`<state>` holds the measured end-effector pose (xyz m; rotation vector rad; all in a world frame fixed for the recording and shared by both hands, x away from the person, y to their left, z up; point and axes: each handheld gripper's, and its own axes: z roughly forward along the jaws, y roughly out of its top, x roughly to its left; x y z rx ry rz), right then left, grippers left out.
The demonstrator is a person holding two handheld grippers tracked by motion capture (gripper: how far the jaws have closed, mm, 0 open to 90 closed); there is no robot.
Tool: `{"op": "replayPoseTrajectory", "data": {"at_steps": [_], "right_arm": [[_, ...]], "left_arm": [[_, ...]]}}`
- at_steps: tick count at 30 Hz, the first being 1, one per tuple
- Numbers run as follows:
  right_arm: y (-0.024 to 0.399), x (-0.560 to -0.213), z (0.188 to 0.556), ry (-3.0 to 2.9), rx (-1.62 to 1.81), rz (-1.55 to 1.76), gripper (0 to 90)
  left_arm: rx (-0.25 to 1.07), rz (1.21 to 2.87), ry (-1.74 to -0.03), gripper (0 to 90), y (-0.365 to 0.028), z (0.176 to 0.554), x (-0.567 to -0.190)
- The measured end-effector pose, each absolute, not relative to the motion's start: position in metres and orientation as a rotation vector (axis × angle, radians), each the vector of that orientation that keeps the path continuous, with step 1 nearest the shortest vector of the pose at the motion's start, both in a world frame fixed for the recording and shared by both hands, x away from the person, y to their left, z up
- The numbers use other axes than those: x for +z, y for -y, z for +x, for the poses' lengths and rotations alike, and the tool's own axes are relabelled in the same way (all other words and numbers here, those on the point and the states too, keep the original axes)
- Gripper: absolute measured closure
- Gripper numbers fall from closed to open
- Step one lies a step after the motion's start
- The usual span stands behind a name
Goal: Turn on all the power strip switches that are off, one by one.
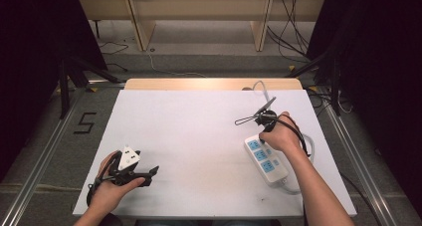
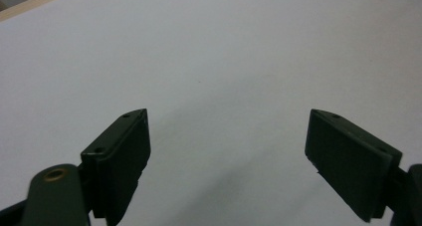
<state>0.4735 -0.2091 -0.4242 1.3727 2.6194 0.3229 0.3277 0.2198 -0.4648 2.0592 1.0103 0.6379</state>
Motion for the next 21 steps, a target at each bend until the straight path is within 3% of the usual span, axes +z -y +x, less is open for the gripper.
{"op": "replayPoseTrajectory", "data": {"at_steps": [21], "right_arm": [[0.2119, -0.426, 0.4755, -2.627, 0.338, 1.407, 90.0]], "left_arm": [[0.641, 2.059, -1.008, 17.9, -0.2195, 0.3275, -0.4643]]}}
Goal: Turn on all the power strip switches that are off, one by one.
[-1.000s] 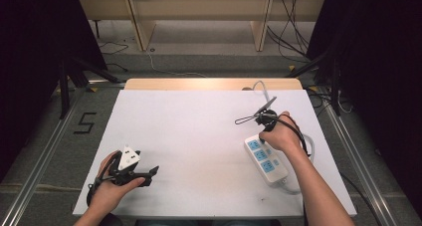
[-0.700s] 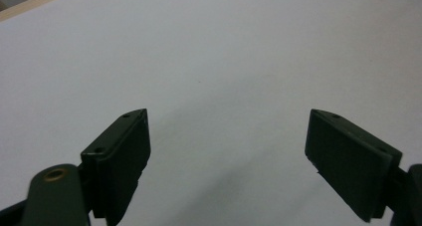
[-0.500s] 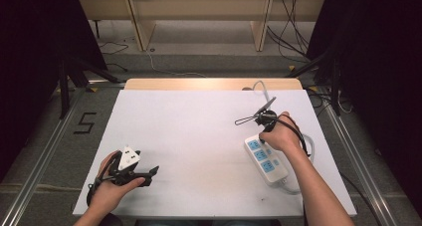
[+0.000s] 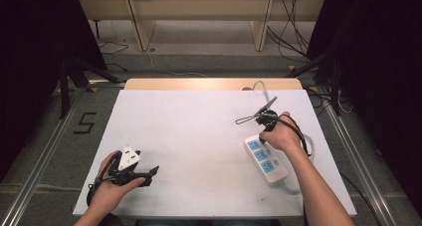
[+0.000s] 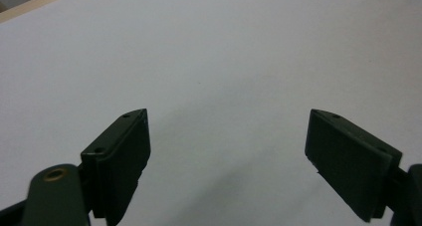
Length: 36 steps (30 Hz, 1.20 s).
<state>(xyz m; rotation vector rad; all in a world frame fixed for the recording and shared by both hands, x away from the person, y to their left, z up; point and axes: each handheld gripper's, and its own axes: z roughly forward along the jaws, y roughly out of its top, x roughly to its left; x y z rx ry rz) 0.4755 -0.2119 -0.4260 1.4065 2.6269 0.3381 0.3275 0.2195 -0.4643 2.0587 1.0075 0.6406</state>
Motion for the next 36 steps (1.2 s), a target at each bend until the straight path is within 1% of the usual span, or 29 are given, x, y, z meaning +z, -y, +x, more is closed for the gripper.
{"op": "replayPoseTrajectory", "data": {"at_steps": [25, 30, 36], "right_arm": [[0.2114, -0.4269, 0.475, -2.64, 0.32, 1.394, 90.0], [0.2121, -0.4245, 0.4761, -2.606, 0.392, 1.402, 90.0], [0.2131, -0.4242, 0.4779, -2.616, 0.393, 1.405, 90.0]], "left_arm": [[0.639, 2.059, -1.006, 17.9, -0.2187, 0.3279, -0.4647], [0.637, 2.06, -1.007, 17.9, -0.2187, 0.3284, -0.465], [0.639, 2.063, -1.008, 17.9, -0.2195, 0.3287, -0.4649]]}}
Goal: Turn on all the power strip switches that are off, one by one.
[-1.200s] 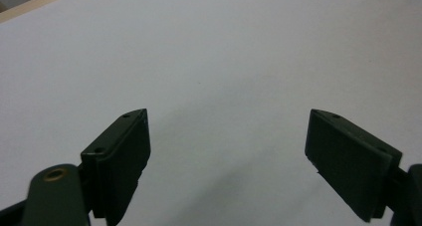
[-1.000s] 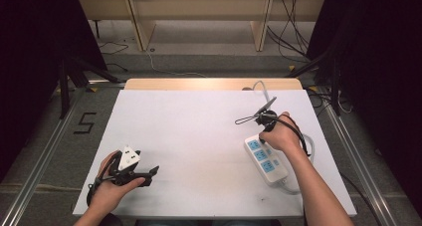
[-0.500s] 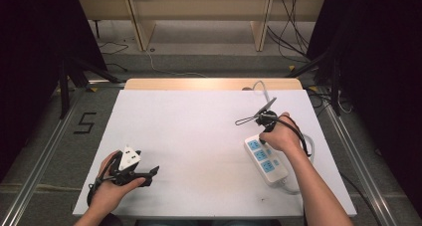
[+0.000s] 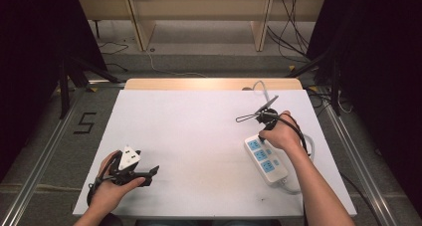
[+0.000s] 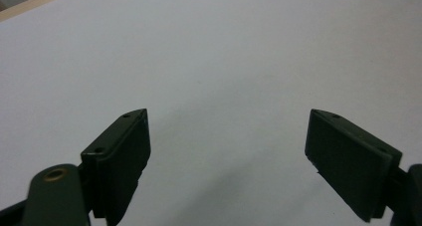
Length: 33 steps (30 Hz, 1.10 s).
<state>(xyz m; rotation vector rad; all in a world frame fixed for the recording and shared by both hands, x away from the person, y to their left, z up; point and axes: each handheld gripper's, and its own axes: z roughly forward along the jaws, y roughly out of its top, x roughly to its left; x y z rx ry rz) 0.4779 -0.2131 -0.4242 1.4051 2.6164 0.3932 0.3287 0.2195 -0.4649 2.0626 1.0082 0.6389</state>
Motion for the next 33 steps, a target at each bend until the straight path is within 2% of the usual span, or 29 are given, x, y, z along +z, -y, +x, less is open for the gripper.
{"op": "replayPoseTrajectory", "data": {"at_steps": [21, 33], "right_arm": [[0.214, -0.429, 0.477, -2.614, 0.399, 1.413, 90.0], [0.223, -0.427, 0.469, -2.553, 0.527, 1.4, 90.0]], "left_arm": [[0.64, 2.069, -0.999, 17.9, -0.219, 0.327, -0.464], [0.635, 2.066, -1.008, 17.9, -0.218, 0.328, -0.466]]}}
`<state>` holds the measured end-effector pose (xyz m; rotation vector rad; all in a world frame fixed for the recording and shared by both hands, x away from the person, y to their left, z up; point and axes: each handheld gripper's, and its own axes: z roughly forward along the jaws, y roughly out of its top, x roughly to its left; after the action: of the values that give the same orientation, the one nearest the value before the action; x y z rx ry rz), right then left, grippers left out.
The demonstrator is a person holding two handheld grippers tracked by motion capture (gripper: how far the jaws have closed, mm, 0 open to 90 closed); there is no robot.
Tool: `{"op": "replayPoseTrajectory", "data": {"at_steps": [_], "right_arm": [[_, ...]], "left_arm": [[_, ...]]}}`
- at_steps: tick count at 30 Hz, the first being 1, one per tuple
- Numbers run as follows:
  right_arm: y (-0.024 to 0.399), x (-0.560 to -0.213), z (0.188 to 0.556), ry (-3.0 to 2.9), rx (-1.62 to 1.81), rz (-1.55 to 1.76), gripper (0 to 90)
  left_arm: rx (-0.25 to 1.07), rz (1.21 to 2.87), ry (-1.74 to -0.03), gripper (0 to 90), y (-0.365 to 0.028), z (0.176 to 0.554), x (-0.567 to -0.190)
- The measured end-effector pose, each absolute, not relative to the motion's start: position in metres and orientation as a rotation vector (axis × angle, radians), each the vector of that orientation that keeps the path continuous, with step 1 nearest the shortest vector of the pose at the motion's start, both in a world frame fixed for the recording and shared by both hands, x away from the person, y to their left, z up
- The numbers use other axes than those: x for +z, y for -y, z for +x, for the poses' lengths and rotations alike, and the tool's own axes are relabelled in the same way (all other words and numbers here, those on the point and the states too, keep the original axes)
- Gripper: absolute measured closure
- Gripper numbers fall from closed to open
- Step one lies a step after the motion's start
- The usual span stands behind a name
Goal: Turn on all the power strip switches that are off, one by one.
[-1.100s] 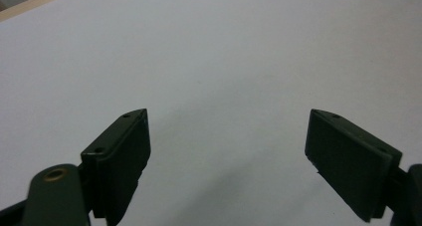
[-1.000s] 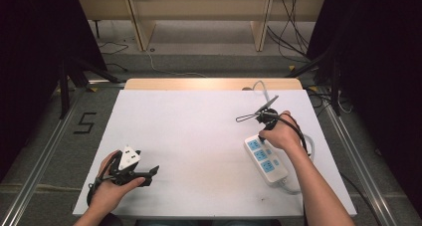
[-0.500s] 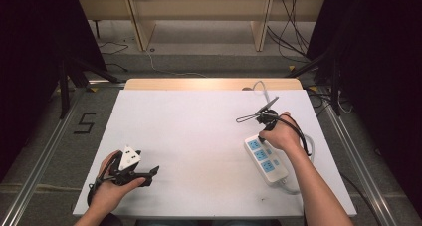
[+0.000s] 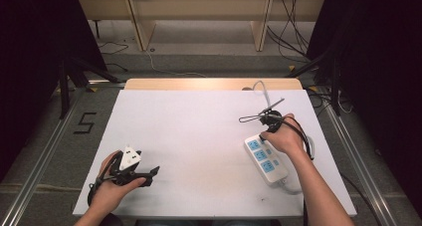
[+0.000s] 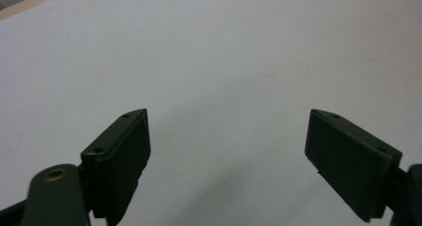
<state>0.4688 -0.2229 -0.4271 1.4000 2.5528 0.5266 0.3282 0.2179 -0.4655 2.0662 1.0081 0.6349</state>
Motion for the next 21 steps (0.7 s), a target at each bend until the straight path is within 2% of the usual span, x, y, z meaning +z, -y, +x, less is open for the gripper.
{"op": "replayPoseTrajectory", "data": {"at_steps": [6, 11, 21], "right_arm": [[0.223, -0.425, 0.459, -2.525, 0.658, 1.342, 87.1], [0.219, -0.424, 0.446, -2.518, 0.791, 1.247, 81.0], [0.217, -0.426, 0.412, -2.461, 1.08, 1.075, 58.7]], "left_arm": [[0.634, 2.067, -1.01, 17.9, -0.218, 0.328, -0.466], [0.63, 2.067, -1.013, 17.9, -0.219, 0.329, -0.466], [0.628, 2.073, -1.013, 17.9, -0.218, 0.329, -0.467]]}}
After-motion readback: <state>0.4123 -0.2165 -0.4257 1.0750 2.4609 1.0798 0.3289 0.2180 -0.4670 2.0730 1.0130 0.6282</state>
